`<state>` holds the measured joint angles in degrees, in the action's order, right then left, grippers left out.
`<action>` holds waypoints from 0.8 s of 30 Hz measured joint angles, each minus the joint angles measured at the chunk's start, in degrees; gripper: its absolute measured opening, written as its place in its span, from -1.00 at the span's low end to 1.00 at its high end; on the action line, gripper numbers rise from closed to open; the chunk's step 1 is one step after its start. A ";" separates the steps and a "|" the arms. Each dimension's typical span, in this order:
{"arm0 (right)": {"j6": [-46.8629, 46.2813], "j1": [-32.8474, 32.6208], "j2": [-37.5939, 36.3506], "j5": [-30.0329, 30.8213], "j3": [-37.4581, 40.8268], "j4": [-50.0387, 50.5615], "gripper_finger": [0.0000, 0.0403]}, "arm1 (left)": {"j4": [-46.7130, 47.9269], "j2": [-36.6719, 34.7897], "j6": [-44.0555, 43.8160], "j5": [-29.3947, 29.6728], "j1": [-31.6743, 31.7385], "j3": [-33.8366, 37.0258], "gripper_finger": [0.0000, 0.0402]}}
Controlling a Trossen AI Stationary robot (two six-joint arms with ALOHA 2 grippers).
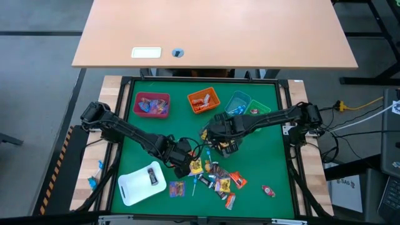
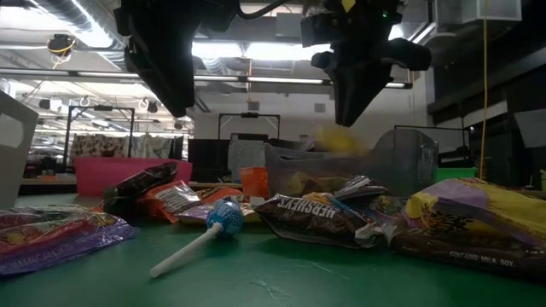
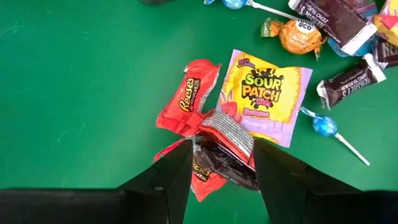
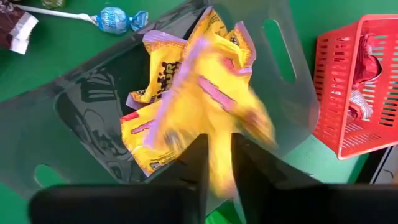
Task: Sort candy
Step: Put the yellow candy pack into the black bin, then put the brown chocolate into the white bin
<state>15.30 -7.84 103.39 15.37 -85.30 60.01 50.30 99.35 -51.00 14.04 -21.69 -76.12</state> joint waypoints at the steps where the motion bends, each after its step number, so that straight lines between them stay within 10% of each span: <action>1: -0.01 0.00 0.00 0.01 0.00 0.01 -0.58 | -0.01 0.00 -0.03 0.01 -0.02 0.00 -0.21; 24: -0.03 -0.02 -0.02 -0.01 -0.04 0.16 -0.31 | 0.16 6.59 -7.39 4.61 -1.95 0.07 -0.21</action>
<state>15.27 -7.86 103.37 15.35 -85.34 60.17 50.46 105.95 -58.39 18.65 -23.64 -76.05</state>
